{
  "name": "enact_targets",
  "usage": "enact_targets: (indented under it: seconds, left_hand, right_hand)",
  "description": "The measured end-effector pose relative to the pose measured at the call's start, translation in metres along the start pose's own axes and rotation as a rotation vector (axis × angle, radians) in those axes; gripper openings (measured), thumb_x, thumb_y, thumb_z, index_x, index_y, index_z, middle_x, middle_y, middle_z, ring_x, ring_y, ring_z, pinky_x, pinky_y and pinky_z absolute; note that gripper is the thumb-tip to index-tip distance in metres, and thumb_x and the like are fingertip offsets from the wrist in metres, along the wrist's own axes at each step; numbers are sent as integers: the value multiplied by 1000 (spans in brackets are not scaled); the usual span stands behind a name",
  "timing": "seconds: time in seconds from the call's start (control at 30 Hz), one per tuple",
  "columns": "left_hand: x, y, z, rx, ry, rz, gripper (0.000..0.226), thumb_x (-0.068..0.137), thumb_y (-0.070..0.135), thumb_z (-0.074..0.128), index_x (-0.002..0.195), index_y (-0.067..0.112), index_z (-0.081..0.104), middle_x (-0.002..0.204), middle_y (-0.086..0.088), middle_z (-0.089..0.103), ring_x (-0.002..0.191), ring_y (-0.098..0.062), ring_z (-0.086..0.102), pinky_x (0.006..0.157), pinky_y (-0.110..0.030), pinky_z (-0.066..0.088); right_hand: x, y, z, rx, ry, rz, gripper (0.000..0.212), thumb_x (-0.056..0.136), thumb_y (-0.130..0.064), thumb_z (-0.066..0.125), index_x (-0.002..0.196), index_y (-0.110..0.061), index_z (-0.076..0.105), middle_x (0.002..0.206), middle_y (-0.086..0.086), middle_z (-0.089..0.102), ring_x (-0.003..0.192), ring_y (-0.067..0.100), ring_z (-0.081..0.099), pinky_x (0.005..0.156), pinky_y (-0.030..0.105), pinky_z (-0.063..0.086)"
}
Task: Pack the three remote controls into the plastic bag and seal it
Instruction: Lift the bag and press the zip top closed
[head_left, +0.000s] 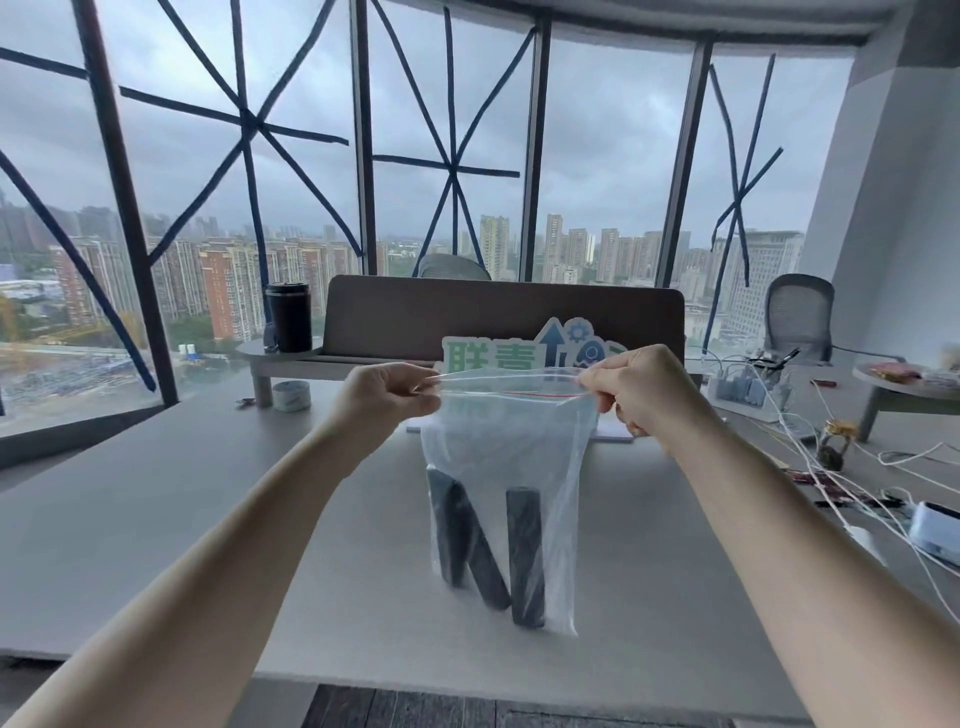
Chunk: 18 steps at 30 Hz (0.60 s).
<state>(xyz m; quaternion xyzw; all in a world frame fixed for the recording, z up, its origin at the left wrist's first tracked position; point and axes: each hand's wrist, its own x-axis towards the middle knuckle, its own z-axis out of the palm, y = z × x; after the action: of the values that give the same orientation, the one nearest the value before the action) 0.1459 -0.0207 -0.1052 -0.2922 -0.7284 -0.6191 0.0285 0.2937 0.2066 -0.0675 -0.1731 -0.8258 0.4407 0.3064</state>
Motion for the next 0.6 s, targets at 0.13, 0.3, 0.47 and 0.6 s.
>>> enact_targets:
  seconds: [0.13, 0.3, 0.47, 0.6]
  left_hand:
    - [-4, 0, 2, 43, 150, 12, 2, 77, 13, 73, 77, 15, 74, 69, -4, 68, 59, -13, 56, 46, -15, 49]
    - [-10, 22, 16, -120, 101, -13, 4, 78, 14, 71, 79, 13, 75, 73, -2, 70, 54, -6, 55, 43, -15, 44]
    - [-12, 36, 46, -104, -5, -25, 8, 80, 12, 69, 73, 11, 73, 56, 10, 66, 50, -6, 51, 46, -20, 46]
    - [-11, 44, 52, -66, -17, 2, 7, 80, 12, 69, 77, 8, 74, 54, 11, 66, 48, -4, 50, 45, -20, 46]
  right_hand:
    - [-7, -15, -10, -108, 15, -23, 11, 76, -11, 71, 76, -8, 81, 42, -11, 59, 49, 3, 53, 50, 22, 36]
    - [-13, -26, -24, -614, 194, -56, 19, 70, -19, 59, 56, -7, 64, 56, 9, 55, 69, 37, 55, 56, 34, 42]
    - [-26, -44, 2, -600, -19, -386, 44, 81, -53, 64, 116, -26, 71, 121, 0, 68, 117, 24, 54, 98, 43, 44]
    - [-17, -48, 24, -545, -67, -386, 25, 80, -44, 71, 95, -25, 77, 95, -7, 75, 93, 17, 66, 87, 38, 53]
